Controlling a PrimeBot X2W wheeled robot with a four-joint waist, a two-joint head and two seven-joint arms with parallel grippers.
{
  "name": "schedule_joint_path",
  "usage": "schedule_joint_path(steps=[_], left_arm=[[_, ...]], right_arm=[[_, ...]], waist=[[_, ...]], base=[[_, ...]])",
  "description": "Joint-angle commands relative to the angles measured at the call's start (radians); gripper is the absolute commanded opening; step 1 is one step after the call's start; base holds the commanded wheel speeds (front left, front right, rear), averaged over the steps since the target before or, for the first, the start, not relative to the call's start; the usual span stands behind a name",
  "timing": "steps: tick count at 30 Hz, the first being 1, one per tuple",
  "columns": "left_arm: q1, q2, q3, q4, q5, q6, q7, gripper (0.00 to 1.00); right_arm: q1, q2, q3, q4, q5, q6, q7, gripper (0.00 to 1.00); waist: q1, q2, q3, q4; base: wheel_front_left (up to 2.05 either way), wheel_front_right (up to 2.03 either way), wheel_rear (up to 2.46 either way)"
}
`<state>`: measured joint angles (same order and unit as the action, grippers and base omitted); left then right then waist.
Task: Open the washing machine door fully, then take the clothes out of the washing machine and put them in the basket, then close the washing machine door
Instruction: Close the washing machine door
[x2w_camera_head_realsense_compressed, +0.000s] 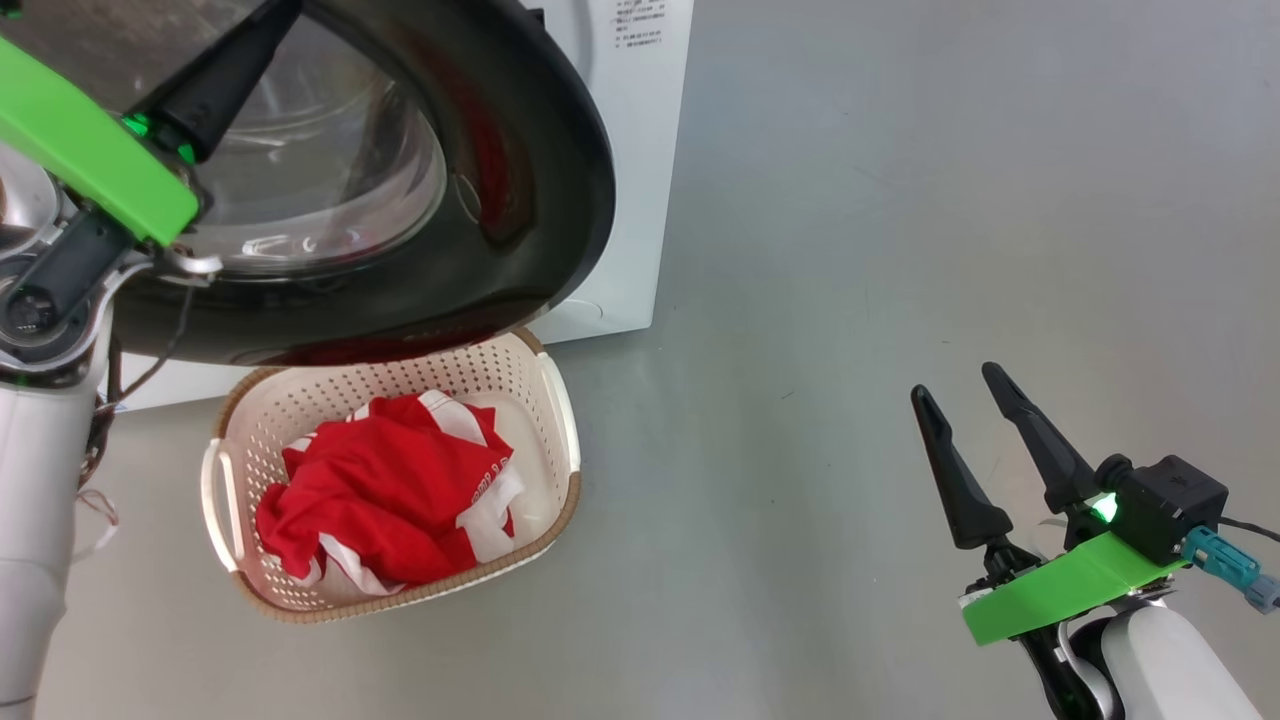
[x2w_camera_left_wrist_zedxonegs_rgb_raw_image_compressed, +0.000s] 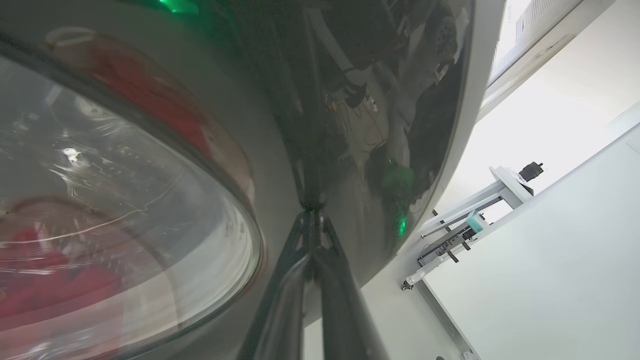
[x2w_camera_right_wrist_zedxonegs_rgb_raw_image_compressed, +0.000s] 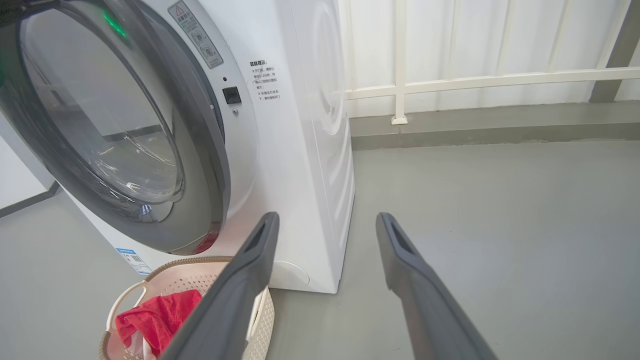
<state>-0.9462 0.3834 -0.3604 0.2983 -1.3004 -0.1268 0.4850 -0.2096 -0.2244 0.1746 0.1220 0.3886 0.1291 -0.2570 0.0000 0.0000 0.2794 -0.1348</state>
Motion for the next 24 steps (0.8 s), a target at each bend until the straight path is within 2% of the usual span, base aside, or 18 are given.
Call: schedule_joint_path(steps=[1, 14, 16, 18, 20, 22, 23, 24], left_arm=[[-0.048, 0.058, 0.012, -0.010, -0.020, -0.004, -0.030, 0.00], [0.039, 0.134, -0.094, -0.061, -0.129, -0.004, -0.108, 0.00], [0.071, 0.148, -0.106, -0.084, -0.142, -0.004, -0.124, 0.17], [0.106, 0.162, -0.110, -0.104, -0.156, -0.004, -0.150, 0.22], [0.141, 0.180, -0.115, -0.123, -0.163, -0.004, -0.175, 0.34], [0.179, 0.193, -0.119, -0.142, -0.175, -0.004, -0.195, 0.41], [0.216, 0.209, -0.123, -0.158, -0.180, -0.004, -0.220, 0.65], [0.236, 0.219, -0.127, -0.165, -0.179, -0.004, -0.230, 0.84]], right_arm=[[-0.009, -0.005, 0.016, -0.022, 0.001, 0.002, -0.005, 1.00], [0.012, -0.015, 0.004, -0.020, -0.001, 0.002, -0.005, 1.00], [0.015, -0.017, 0.004, -0.019, -0.002, 0.002, -0.005, 1.00], [0.019, -0.018, 0.003, -0.019, -0.001, 0.002, -0.005, 1.00], [0.025, -0.021, 0.004, -0.019, 0.000, 0.002, -0.005, 1.00], [0.030, -0.023, 0.002, -0.018, 0.000, 0.002, -0.005, 1.00], [0.035, -0.025, 0.001, -0.018, 0.000, 0.002, -0.005, 1.00], [0.036, -0.026, 0.001, -0.018, 0.001, 0.002, -0.005, 1.00]], waist=[[0.0000, 0.0000, -0.005, -0.002], [0.0000, 0.0000, -0.037, 0.040], [0.0000, 0.0000, -0.043, 0.049], [0.0000, 0.0000, -0.050, 0.059], [0.0000, 0.0000, -0.055, 0.069], [0.0000, 0.0000, -0.060, 0.079], [0.0000, 0.0000, -0.064, 0.088], [0.0000, 0.0000, -0.064, 0.092]], base=[[0.00, 0.00, 0.00], [0.00, 0.00, 0.00], [0.00, 0.00, 0.00], [0.00, 0.00, 0.00], [0.00, 0.00, 0.00], [0.00, 0.00, 0.00], [0.00, 0.00, 0.00], [0.00, 0.00, 0.00]])
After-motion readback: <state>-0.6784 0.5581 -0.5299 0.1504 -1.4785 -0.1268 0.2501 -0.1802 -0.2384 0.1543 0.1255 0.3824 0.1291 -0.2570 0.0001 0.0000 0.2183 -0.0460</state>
